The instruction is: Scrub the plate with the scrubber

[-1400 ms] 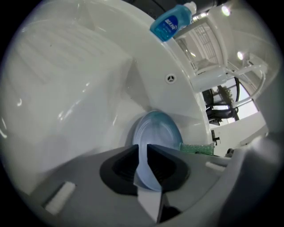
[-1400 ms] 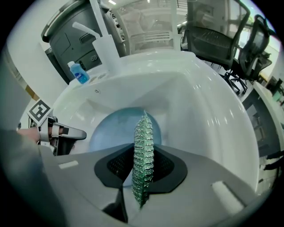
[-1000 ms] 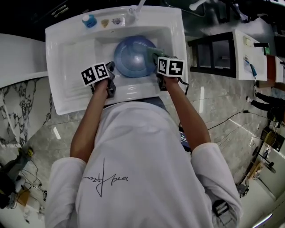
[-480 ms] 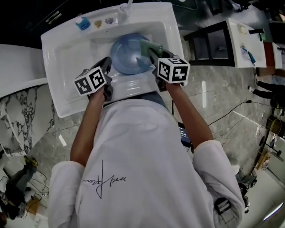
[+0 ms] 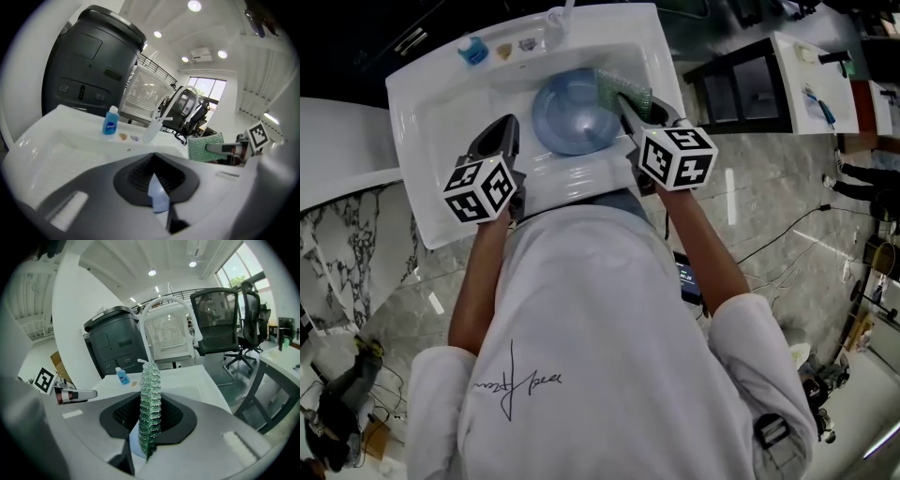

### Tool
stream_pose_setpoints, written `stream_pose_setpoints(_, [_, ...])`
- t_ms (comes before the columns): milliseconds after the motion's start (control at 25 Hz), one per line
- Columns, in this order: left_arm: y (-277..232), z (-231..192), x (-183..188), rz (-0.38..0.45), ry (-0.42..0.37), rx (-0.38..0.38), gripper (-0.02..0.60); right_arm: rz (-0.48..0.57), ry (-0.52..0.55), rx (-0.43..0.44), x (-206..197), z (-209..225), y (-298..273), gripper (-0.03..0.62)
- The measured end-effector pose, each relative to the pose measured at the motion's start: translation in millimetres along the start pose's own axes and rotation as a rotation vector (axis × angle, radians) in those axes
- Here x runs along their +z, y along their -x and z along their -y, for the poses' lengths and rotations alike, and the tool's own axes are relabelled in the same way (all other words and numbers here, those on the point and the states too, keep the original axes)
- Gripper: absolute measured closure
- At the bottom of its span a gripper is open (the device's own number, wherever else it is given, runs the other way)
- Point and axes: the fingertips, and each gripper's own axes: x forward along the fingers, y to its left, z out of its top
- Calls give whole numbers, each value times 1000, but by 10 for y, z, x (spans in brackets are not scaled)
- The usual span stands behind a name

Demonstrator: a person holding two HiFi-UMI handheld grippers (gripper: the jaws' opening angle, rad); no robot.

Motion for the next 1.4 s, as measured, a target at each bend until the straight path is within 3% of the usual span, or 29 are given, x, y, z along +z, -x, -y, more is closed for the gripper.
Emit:
stream_pose_setpoints(400, [463,217,521,149,-81,-5,526,123,113,22,358,-264,341,525])
stream_pose_setpoints(680, [716,446,854,245,-182,-4,526,201,174,60,595,-470,595,527])
stream_pose_setpoints(1400, [844,553,928,260,-246,12,526,229,187,77,640,-609,743,528])
